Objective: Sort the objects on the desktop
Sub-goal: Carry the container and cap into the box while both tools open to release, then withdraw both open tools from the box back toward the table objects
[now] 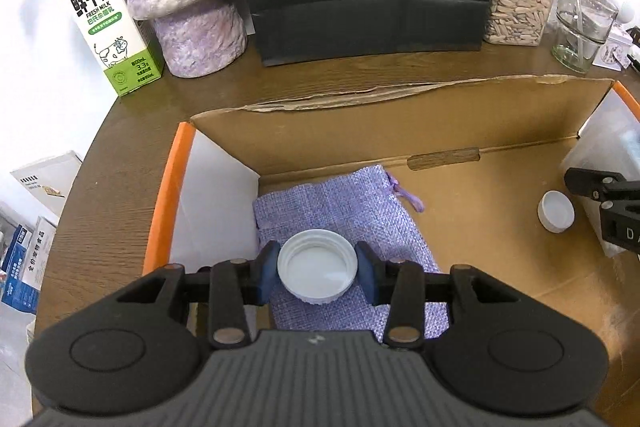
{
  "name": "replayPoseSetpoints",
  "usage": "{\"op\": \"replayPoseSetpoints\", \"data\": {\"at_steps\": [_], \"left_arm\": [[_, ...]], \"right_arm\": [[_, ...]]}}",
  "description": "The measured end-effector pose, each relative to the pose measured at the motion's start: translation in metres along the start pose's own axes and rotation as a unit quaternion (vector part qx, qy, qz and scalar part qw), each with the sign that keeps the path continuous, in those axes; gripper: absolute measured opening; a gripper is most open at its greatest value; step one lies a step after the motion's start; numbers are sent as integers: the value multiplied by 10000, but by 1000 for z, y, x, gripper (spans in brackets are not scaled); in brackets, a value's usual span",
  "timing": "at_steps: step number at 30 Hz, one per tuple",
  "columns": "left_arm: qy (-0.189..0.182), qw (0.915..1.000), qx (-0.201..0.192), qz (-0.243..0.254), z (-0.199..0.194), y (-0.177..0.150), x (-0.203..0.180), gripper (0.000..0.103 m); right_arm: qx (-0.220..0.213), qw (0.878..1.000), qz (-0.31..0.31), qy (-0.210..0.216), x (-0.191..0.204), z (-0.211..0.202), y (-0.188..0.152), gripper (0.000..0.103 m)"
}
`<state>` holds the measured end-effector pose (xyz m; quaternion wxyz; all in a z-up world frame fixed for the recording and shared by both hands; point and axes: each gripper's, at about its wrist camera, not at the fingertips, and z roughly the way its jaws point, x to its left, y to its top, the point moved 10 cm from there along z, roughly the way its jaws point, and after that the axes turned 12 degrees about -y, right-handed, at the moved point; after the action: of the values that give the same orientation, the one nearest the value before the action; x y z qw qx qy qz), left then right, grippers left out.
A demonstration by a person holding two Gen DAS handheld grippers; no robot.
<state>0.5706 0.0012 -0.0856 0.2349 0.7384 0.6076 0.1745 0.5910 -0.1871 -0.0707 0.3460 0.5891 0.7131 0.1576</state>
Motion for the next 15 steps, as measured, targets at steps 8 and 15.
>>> {"op": "replayPoseSetpoints", "data": {"at_steps": [8, 15], "left_arm": [[153, 9978, -597, 247, -19, 13, -6, 93], [48, 9932, -1160, 22, -50, 20, -7, 103]], "right_arm": [[-275, 9993, 91, 247, -2, -17, 7, 88], [-618, 9972, 153, 405, -7, -51, 12, 103]]}}
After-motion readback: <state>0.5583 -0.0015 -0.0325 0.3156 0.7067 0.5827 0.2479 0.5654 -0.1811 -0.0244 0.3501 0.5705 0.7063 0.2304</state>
